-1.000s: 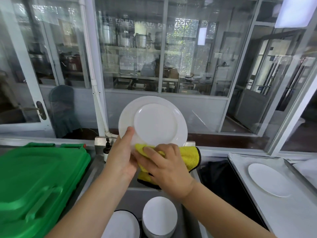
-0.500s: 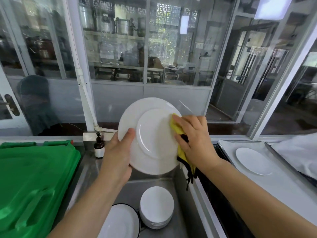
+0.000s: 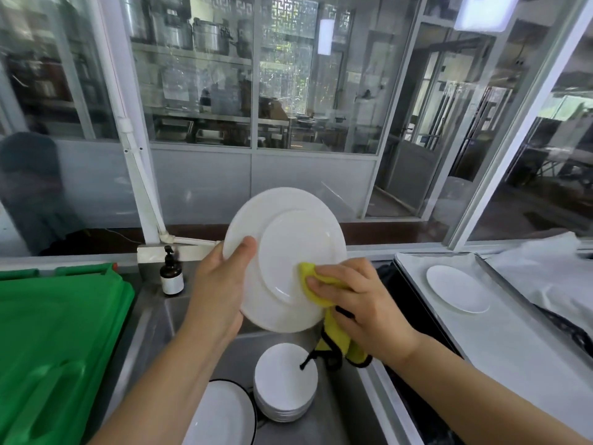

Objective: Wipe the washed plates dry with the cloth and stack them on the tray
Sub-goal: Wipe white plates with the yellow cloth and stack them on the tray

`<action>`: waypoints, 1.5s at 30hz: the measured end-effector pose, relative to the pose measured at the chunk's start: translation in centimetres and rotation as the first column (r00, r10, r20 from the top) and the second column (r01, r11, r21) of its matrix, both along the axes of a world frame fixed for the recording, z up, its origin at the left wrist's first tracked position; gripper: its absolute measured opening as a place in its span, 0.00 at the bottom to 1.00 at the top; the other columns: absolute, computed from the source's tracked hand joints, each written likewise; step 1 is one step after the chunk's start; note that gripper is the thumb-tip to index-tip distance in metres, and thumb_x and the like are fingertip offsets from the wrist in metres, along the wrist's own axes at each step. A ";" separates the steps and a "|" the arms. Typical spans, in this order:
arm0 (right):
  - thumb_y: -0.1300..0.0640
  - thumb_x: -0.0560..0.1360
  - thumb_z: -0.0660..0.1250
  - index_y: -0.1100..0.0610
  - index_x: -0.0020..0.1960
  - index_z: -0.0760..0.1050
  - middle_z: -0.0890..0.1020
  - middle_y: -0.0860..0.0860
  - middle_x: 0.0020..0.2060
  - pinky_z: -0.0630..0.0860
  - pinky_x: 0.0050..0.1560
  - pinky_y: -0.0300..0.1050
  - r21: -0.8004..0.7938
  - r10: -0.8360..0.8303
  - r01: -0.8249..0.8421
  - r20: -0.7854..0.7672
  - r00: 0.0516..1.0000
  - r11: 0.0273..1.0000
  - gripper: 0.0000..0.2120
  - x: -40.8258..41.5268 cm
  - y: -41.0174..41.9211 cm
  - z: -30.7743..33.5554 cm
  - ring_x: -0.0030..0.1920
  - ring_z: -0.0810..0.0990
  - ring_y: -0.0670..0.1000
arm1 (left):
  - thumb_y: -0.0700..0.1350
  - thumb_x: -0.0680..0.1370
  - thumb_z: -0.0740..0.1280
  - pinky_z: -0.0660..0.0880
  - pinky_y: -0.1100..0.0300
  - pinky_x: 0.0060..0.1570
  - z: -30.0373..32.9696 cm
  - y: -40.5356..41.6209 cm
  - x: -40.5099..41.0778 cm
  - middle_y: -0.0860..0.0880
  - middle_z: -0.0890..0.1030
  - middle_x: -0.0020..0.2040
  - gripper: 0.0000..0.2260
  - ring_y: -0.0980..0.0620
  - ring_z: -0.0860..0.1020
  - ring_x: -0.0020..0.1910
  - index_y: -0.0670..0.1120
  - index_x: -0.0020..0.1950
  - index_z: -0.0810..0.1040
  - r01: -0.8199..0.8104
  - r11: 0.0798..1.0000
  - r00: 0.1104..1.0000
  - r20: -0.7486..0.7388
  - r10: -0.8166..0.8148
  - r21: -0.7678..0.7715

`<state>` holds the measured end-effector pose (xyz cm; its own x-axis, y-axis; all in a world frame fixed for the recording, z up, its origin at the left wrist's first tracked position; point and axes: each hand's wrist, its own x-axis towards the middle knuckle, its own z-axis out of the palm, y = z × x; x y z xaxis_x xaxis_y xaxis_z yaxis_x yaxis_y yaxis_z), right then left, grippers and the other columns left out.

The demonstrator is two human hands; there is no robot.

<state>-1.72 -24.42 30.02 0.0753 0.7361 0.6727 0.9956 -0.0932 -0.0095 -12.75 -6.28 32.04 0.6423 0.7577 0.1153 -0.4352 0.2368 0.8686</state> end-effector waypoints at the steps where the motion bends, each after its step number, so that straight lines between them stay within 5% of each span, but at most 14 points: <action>1: 0.73 0.67 0.70 0.61 0.61 0.79 0.76 0.52 0.60 0.71 0.57 0.48 0.016 -0.040 0.040 -0.010 0.999 0.999 0.23 0.6 -0.4 0.1 0.52 0.68 0.54 | 0.44 0.77 0.68 0.78 0.65 0.32 -0.1 0.0 0.2 0.53 0.86 0.40 0.10 0.56 0.83 0.38 0.52 0.38 0.84 0.012 1.000 1.000 -0.015 -0.012 0.016; 7: 0.72 0.68 0.70 0.62 0.59 0.80 0.80 0.56 0.55 0.71 0.54 0.48 0.112 -0.170 0.168 0.002 0.985 0.979 0.20 2.9 -0.1 2.6 0.50 0.68 0.55 | 0.44 0.76 0.68 0.77 0.65 0.30 -0.8 -2.1 2.7 0.52 0.86 0.41 0.03 0.56 0.84 0.37 0.49 0.46 0.82 0.125 0.992 0.987 -0.104 -0.123 0.021; 14: 0.67 0.71 0.71 0.62 0.56 0.82 0.79 0.54 0.55 0.77 0.47 0.55 0.066 -0.096 0.093 0.044 0.994 0.993 0.14 4.4 -4.0 0.1 0.47 0.73 0.59 | 0.44 0.77 0.68 0.76 0.62 0.27 -1.1 -6.2 7.4 0.50 0.85 0.38 0.08 0.54 0.83 0.34 0.52 0.40 0.84 0.157 0.988 0.979 -0.130 -0.154 0.006; 18: 0.69 0.68 0.71 0.62 0.58 0.81 0.79 0.57 0.54 0.77 0.51 0.53 0.040 -0.217 0.219 -0.052 0.975 0.975 0.19 9.2 -10.5 -2.5 0.51 0.69 0.56 | 0.45 0.77 0.68 0.77 0.63 0.29 -1.8 -9.1 11.5 0.51 0.86 0.41 0.03 0.54 0.84 0.37 0.50 0.44 0.82 0.157 0.988 0.973 -0.172 -0.154 0.000; 23: 0.73 0.65 0.70 0.60 0.58 0.81 0.80 0.57 0.53 0.65 0.58 0.39 0.116 -0.418 0.447 -0.211 0.884 0.887 0.22 17.7 -19.4 -5.7 0.53 0.68 0.54 | 0.46 0.77 0.68 0.77 0.63 0.35 -3.6 -14.8 18.8 0.54 0.86 0.43 0.04 0.56 0.83 0.41 0.52 0.46 0.82 0.177 0.975 0.963 -0.227 -0.143 0.135; 28: 0.76 0.67 0.71 0.57 0.58 0.81 0.80 0.53 0.53 0.71 0.53 0.46 0.149 -0.494 0.610 -0.455 0.741 0.778 0.23 25.4 -29.4 -9.6 0.53 0.70 0.57 | 0.49 0.77 0.67 0.76 0.59 0.40 -5.4 -23.1 28.3 0.60 0.84 0.44 0.10 0.58 0.82 0.44 0.65 0.43 0.82 0.307 0.880 0.916 -0.363 -0.170 0.363; 33: 0.72 0.70 0.71 0.56 0.56 0.82 0.80 0.48 0.50 0.74 0.49 0.54 0.163 -0.502 0.720 -0.613 0.609 0.675 0.19 31.8 -37.7 -12.6 0.50 0.75 0.59 | 0.50 0.77 0.68 0.78 0.50 0.47 -9.1 -29.9 37.7 0.55 0.83 0.44 0.05 0.52 0.81 0.44 0.56 0.51 0.81 0.409 0.688 0.853 -0.518 -0.056 0.600; 37: 0.71 0.71 0.71 0.51 0.55 0.81 0.77 0.38 0.51 0.73 0.53 0.49 0.118 -0.491 0.777 -0.713 0.500 0.619 0.20 34.5 -41.5 -14.3 0.53 0.72 0.47 | 0.53 0.79 0.64 0.72 0.55 0.39 -12.3 -33.7 44.1 0.50 0.82 0.43 0.11 0.46 0.80 0.42 0.49 0.52 0.81 0.497 0.235 0.825 -0.538 0.170 0.835; 41: 0.70 0.71 0.71 0.46 0.53 0.81 0.78 0.39 0.50 0.71 0.55 0.38 0.101 -0.421 0.796 -0.805 0.418 0.597 0.21 36.3 -43.6 -15.8 0.56 0.73 0.43 | 0.53 0.81 0.59 0.70 0.56 0.35 -15.9 -36.4 50.0 0.52 0.79 0.44 0.10 0.47 0.79 0.43 0.51 0.50 0.77 0.605 -0.065 0.771 -0.564 0.295 0.793; 45: 0.70 0.72 0.68 0.43 0.50 0.81 0.80 0.42 0.49 0.74 0.53 0.39 0.077 -0.203 0.839 -0.955 0.218 0.539 0.21 38.2 -44.4 -16.6 0.53 0.77 0.43 | 0.42 0.68 0.78 0.68 0.61 0.19 -19.2 -37.9 53.6 0.48 0.79 0.33 0.08 0.47 0.79 0.29 0.43 0.38 0.79 0.514 -0.344 0.856 -0.447 0.258 0.786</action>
